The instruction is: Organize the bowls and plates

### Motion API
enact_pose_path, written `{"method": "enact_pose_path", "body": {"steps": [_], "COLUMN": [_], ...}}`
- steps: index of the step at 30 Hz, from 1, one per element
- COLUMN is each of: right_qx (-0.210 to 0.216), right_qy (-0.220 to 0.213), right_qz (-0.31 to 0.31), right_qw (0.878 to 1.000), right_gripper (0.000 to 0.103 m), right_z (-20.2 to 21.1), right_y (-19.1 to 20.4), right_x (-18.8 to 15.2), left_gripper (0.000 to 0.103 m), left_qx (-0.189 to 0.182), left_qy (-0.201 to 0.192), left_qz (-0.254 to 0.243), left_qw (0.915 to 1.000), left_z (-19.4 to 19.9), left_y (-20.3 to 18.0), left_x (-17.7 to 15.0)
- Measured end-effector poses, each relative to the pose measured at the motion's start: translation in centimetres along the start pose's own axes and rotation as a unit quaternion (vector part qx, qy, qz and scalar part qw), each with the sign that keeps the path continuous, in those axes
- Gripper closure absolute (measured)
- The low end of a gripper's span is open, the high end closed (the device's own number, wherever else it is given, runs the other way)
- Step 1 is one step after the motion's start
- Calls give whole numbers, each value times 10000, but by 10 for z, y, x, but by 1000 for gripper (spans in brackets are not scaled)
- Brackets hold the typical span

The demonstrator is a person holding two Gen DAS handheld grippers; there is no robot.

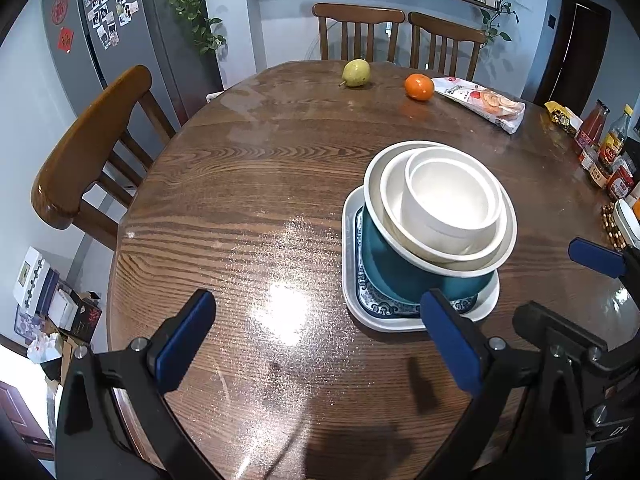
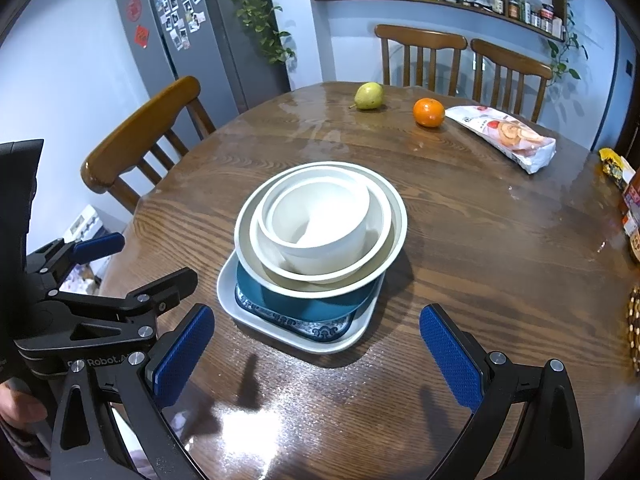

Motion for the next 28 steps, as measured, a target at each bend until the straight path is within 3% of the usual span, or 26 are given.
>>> {"method": "enact_pose_path", "body": {"steps": [28], "right_qx": [9], "right_qy": [26], "right_qz": [-38], "right_qw": [10000], "right_gripper": [1], "right_z": [-2], "right_y": [0], "right_x": [-2], "left_gripper": [1], "left_qx": [3], "left_qy": [37], "left_qz": [8], "left_qw": [10000], "left_z": [-1], "left_y": [0], "left_x": [-3]}}
Point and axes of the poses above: each gripper's, at about its wrist camera, not at the fingertips, and z roughly against the way its jaws point, y to its left, x to its top, the point moved 4 cm from there along -z, roughly the way its jaws point, and after that the axes turned 9 degrees about -x, right-handed, at the moved point
